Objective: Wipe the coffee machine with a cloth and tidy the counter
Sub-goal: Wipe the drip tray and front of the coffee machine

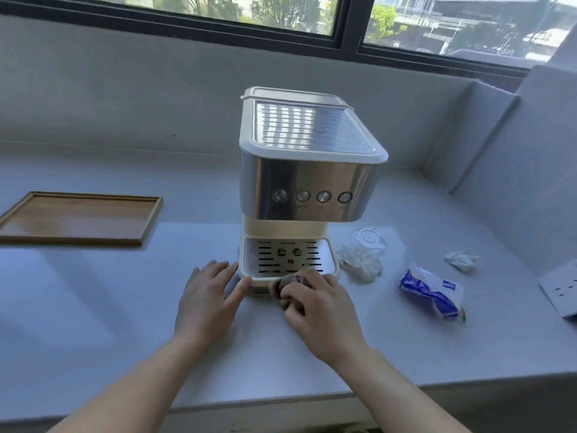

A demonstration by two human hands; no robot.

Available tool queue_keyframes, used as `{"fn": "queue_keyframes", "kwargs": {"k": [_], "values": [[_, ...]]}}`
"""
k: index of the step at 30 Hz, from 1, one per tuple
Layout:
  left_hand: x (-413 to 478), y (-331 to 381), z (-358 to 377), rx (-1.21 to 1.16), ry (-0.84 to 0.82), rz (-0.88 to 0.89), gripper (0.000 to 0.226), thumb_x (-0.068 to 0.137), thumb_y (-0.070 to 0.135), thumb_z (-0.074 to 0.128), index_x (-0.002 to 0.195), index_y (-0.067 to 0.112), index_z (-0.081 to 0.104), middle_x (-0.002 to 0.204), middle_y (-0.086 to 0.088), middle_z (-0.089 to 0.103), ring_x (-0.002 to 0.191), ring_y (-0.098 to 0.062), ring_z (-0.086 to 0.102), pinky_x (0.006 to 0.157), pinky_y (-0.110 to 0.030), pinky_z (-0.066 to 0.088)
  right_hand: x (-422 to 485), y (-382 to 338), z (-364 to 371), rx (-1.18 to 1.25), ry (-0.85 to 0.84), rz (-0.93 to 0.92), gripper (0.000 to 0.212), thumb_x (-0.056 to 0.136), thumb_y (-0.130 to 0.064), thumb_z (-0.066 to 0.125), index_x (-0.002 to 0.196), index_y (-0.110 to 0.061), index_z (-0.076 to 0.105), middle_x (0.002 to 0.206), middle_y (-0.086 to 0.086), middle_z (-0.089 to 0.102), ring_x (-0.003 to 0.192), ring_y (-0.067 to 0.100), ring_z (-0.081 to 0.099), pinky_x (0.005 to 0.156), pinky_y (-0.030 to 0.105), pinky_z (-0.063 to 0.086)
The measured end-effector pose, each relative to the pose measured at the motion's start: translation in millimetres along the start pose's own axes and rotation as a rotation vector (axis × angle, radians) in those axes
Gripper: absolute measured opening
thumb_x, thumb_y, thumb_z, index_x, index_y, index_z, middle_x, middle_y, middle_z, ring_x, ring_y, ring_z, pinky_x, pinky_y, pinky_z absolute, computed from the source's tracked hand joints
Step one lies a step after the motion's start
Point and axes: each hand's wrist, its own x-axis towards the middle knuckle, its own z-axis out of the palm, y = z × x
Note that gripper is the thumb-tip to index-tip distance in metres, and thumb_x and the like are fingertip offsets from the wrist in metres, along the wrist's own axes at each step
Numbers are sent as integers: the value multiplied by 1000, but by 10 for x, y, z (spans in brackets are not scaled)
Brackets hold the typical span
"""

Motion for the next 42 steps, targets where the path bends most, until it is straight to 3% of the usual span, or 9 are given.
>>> {"fn": "queue_keyframes", "kwargs": {"k": [4,7,12,17,20,25,32,37,42], "values": [[103,168,-211,-107,-89,-108,48,94,50,54,136,28,55,139,6,55,118,-13,50,95,-33,40,-68,75,-257,338,104,264,21,83,-18,58,95,-35,64,101,-20,61,95,7,59,75,27,48],[214,449,-534,-201,94,-13,42,96,37,56,136,22,54,135,0,57,113,-16,55,93,-35,43,-83,44,-535,554,268,339,26,80,-22,54,97,-39,65,100,-17,64,96,10,63,82,37,54],[382,1126,-1223,-372,561,330,41,93,28,47,131,13,53,130,-8,52,126,-22,48,108,-43,41,-49,-101,-970,537,732,81,32,87,-17,60,113,-35,62,120,-9,61,115,20,60,95,29,48],[664,1638,-1426,110,587,826,41,101,33,43,127,7,60,136,-20,54,132,-35,46,115,-44,32,330,-216,-1148,366,976,-110,30,90,-12,65,120,-14,60,128,11,53,121,29,53,101,40,44],[838,1744,-1322,283,555,875,38,103,35,44,119,11,68,132,-14,62,125,-35,56,108,-51,42,535,-240,-1088,221,988,-123,28,92,-19,70,119,-17,66,133,13,53,120,29,51,104,35,40],[906,1712,-1190,252,656,880,31,102,30,48,99,17,76,105,-1,76,92,-26,74,64,-40,56,660,-112,-736,10,970,-156,23,92,-26,73,115,-22,74,129,10,61,115,33,53,92,46,47],[921,1700,-1148,258,730,901,28,100,28,51,100,19,78,102,2,77,92,-20,74,62,-33,53,295,191,-403,125,848,-101,19,85,-5,75,101,-15,78,118,11,60,107,32,56,88,39,50],[924,1701,-1142,255,747,906,27,100,27,52,100,19,78,102,3,77,92,-20,74,62,-33,53,609,144,-881,307,1020,-137,17,93,-19,70,109,-14,71,124,9,52,111,33,57,90,46,49],[923,1707,-1139,252,754,902,26,99,26,53,100,19,78,102,3,77,93,-20,74,63,-34,54,573,191,-635,263,924,-94,14,93,-17,65,107,-15,64,123,11,52,110,31,55,92,42,49]]}}
